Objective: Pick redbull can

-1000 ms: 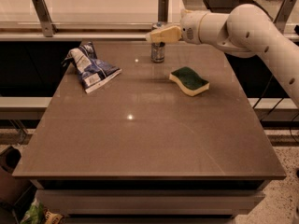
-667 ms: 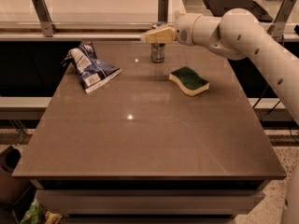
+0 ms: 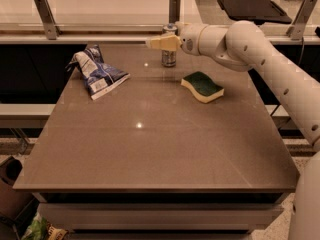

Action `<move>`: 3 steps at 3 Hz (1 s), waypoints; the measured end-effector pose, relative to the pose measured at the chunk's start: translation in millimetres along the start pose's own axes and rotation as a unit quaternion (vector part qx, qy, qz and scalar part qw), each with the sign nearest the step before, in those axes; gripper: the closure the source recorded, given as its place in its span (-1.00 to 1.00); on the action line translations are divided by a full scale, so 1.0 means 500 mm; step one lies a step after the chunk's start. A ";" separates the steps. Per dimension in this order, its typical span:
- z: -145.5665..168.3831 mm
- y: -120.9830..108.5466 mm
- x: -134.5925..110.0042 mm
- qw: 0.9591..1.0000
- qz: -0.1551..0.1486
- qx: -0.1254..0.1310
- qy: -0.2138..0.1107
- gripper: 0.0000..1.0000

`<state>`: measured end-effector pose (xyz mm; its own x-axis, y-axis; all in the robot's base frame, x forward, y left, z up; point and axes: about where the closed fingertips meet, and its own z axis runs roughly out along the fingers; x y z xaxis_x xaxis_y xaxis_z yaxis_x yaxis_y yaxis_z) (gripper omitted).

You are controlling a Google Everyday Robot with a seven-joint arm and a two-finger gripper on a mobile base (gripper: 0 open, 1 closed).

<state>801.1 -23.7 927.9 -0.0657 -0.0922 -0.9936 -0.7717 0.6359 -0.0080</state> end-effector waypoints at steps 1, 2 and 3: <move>0.003 0.005 -0.001 1.000 -0.001 -0.002 0.001 -0.19; 0.008 0.009 -0.001 1.000 -0.001 -0.004 0.001 0.25; 0.013 0.013 0.000 1.000 0.000 -0.006 0.001 0.74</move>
Offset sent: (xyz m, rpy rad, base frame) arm -0.0006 0.0024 0.0005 -0.0018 -0.0005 0.0034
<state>800.2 -14.6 927.3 -0.0658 -0.0938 -0.9934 -0.7797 0.6261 -0.0074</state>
